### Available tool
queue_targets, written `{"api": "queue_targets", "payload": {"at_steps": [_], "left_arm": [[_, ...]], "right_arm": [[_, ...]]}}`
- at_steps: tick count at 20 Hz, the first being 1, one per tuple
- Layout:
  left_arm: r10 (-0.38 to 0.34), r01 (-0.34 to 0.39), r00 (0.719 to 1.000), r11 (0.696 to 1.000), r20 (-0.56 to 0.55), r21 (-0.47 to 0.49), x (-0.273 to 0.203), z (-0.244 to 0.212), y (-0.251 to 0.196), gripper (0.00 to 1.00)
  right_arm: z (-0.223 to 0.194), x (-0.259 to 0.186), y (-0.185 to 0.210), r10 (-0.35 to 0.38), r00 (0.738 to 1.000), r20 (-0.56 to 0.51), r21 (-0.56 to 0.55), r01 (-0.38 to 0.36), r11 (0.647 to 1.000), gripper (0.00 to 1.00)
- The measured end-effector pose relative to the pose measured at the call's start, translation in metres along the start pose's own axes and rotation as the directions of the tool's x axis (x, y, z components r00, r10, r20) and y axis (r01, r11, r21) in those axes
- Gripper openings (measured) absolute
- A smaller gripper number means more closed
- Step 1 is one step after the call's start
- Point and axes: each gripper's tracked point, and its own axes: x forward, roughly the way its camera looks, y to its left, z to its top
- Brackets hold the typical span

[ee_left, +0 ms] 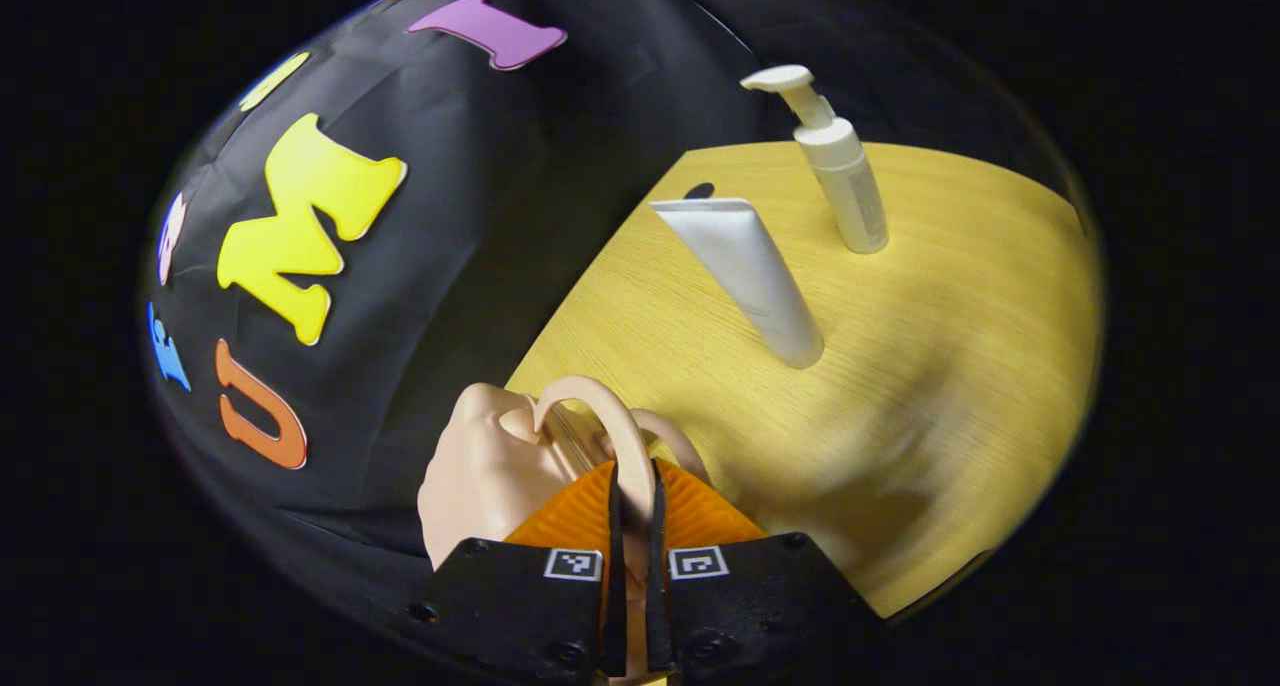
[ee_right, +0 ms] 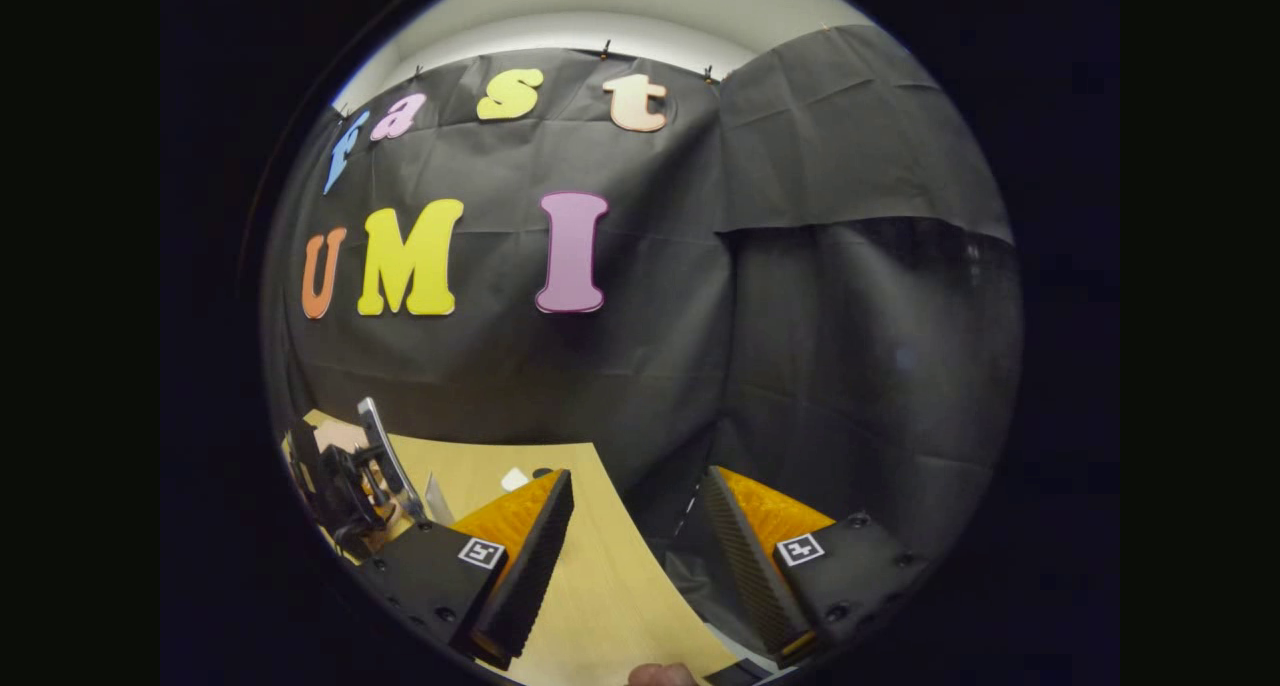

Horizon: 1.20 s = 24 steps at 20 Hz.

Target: First open the suitcase, pack the skin care products into it, and then close the suitcase.

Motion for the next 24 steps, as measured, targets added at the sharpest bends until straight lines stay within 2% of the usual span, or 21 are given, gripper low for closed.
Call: {"api": "queue_targets", "payload": {"at_steps": [5, 8, 10, 11, 14, 15, 17, 19, 20, 24], "left_arm": [[0.094, -0.077, 0.990, 0.985, 0.108, -0.155, -0.044, 0.011, 0.050, 0.04], [0.196, -0.141, 0.966, 0.947, 0.170, -0.289, -0.079, 0.010, 0.107, 0.03], [0.277, -0.185, 0.943, 0.897, 0.184, -0.401, -0.094, -0.006, 0.163, 0.03], [0.319, -0.205, 0.931, 0.858, 0.176, -0.471, -0.101, -0.021, 0.184, 0.03], [0.440, -0.225, 0.883, 0.704, 0.164, -0.673, -0.114, -0.073, 0.250, 0.02], [0.458, -0.240, 0.878, 0.673, 0.140, -0.700, -0.114, -0.093, 0.270, 0.03], [0.495, -0.274, 0.862, 0.634, 0.107, -0.724, -0.112, -0.138, 0.303, 0.03], [0.498, -0.266, 0.862, 0.602, 0.093, -0.753, -0.104, -0.186, 0.322, 0.03], [0.510, -0.270, 0.854, 0.603, 0.103, -0.750, -0.100, -0.207, 0.330, 0.03], [0.474, -0.304, 0.880, 0.540, -0.015, -0.785, -0.052, -0.304, 0.332, 0.03]], "right_arm": [[0.013, 0.004, 0.030, 0.054, 0.998, 0.031, -0.005, -0.054, 0.999, 0.80], [0.027, 0.006, 0.052, 0.090, 0.994, 0.064, -0.028, -0.089, 0.996, 0.80], [0.036, 0.006, 0.066, 0.113, 0.990, 0.084, -0.039, -0.110, 0.993, 0.80], [0.040, 0.007, 0.074, 0.123, 0.988, 0.089, -0.044, -0.119, 0.992, 0.80], [0.050, 0.005, 0.095, 0.154, 0.983, 0.098, -0.063, -0.148, 0.987, 0.80], [0.055, 0.004, 0.101, 0.162, 0.981, 0.104, -0.072, -0.155, 0.985, 0.80], [0.061, 0.000, 0.113, 0.178, 0.977, 0.114, -0.098, -0.167, 0.981, 0.80], [0.064, -0.005, 0.126, 0.192, 0.975, 0.111, -0.125, -0.178, 0.976, 0.80], [0.064, -0.007, 0.132, 0.200, 0.974, 0.105, -0.135, -0.185, 0.973, 0.80], [0.056, -0.013, 0.135, 0.168, 0.983, 0.081, -0.162, -0.153, 0.975, 0.80]]}}
